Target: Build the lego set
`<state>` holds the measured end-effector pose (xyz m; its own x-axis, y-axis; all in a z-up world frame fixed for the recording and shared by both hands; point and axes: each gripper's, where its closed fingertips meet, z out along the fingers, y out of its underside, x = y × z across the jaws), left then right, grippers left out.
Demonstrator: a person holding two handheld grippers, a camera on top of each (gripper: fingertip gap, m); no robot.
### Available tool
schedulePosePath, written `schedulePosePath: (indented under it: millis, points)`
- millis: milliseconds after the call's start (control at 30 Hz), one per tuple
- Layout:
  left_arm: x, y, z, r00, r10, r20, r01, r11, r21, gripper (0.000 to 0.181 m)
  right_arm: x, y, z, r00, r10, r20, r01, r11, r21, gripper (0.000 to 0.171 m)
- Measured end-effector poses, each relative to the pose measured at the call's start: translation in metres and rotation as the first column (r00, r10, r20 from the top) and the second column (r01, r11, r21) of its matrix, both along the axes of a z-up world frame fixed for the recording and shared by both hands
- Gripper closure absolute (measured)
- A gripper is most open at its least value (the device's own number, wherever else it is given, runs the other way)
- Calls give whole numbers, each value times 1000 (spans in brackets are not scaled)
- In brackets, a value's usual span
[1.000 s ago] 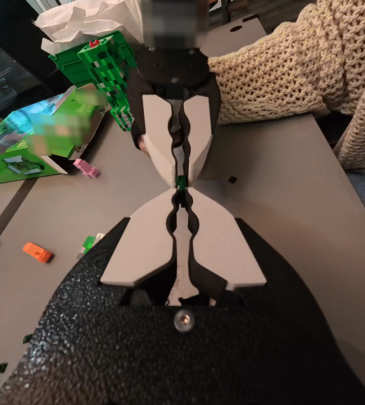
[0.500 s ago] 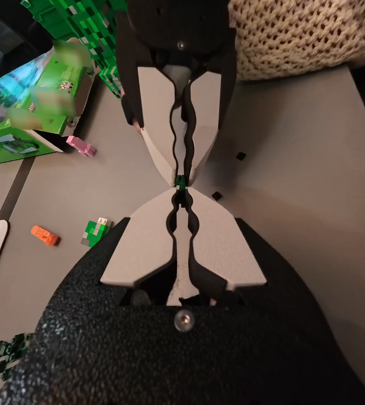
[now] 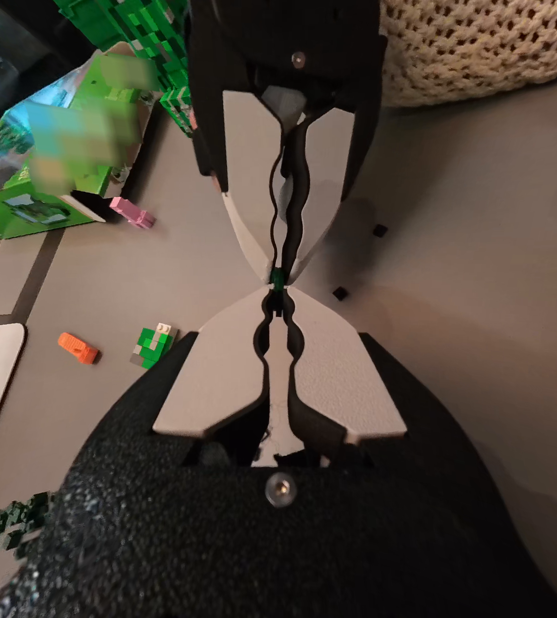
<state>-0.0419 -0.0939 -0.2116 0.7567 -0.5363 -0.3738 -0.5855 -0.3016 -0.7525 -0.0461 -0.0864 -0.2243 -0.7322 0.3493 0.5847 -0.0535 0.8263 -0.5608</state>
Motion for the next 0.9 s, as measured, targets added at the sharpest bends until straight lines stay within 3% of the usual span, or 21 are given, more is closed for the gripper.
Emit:
schedulePosePath:
  millis: [167,267,367,467,667,900]
  points:
    - [-8,8,4,986,112,124,-113,994,-4,164,-14,11,12,985,-53,-165,57,998,20,165]
    - [-13,11,5,958,178,224,-171,984,-51,143,-25,20,27,920,-77,-384,128,986,108,165]
    - [-16,17,16,905,229,358,-228,973,-44,138,-34,32,30,847,-84,-525,243,939,241,165]
    - [-23,21,24,858,278,433,-296,955,-26,145,-37,33,33,801,-59,-595,289,910,298,165]
    - [-32,23,16,875,344,339,-353,935,-37,156,-40,32,32,775,-38,-631,318,887,336,165]
    - [-34,22,14,868,365,337,-370,928,-54,165,-39,30,40,742,-26,-670,331,883,333,165]
